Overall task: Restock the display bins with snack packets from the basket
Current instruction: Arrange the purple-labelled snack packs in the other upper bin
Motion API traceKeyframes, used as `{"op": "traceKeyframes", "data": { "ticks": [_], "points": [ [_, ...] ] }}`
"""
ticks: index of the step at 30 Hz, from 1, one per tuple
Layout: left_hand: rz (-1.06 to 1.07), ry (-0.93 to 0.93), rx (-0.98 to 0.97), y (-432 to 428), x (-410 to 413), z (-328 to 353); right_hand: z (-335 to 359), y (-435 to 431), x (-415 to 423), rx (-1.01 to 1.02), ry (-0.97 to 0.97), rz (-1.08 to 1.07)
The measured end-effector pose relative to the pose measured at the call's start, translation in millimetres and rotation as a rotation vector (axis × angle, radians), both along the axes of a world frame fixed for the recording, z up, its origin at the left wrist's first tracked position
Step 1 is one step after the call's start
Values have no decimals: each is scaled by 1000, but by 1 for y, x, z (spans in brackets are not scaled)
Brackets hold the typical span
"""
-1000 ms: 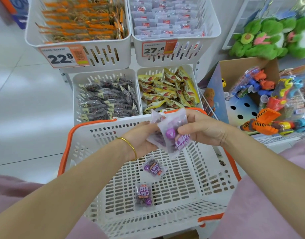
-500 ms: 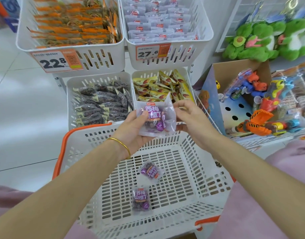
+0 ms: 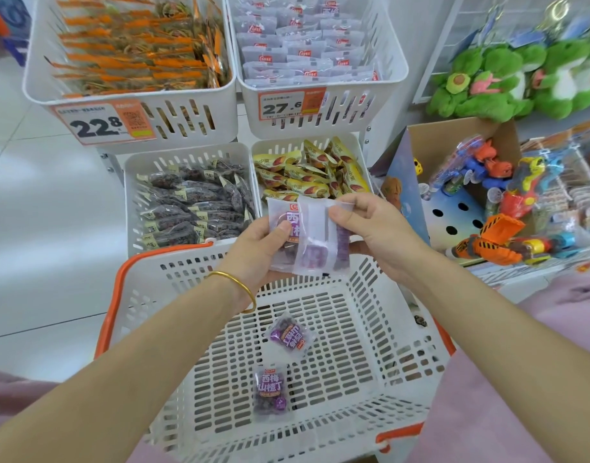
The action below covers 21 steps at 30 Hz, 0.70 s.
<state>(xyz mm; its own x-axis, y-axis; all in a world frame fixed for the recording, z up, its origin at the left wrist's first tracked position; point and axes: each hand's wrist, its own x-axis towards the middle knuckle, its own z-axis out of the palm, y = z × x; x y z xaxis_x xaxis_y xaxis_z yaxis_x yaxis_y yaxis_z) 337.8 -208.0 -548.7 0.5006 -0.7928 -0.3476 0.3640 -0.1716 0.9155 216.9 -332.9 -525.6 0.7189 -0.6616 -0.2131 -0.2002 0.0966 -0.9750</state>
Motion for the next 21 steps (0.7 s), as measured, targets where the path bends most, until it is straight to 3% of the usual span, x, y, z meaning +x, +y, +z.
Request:
{"op": "traceKeyframes", "data": {
  "ticks": [2,5,8,12,17,21],
  "points": [
    [10,-18,37,0,1,0,0,-1,0,-66,-33,-98],
    [53,-79,76,-1,2,-1,0,-9,-2,-413,48,-304],
    [34,-113,58,-3,-1,-1,-1,-4,-2,-625,175,-240],
    [-56,-164,37,-5,-12,1,-5,15,7,-558,112,-180],
    [-154,-26,-7,-2,-16,6,8,16,8,-76,13,-98],
    [-187,-6,0,-1,-8,4,12,5,4,-107,-35,-67]
  ]
}}
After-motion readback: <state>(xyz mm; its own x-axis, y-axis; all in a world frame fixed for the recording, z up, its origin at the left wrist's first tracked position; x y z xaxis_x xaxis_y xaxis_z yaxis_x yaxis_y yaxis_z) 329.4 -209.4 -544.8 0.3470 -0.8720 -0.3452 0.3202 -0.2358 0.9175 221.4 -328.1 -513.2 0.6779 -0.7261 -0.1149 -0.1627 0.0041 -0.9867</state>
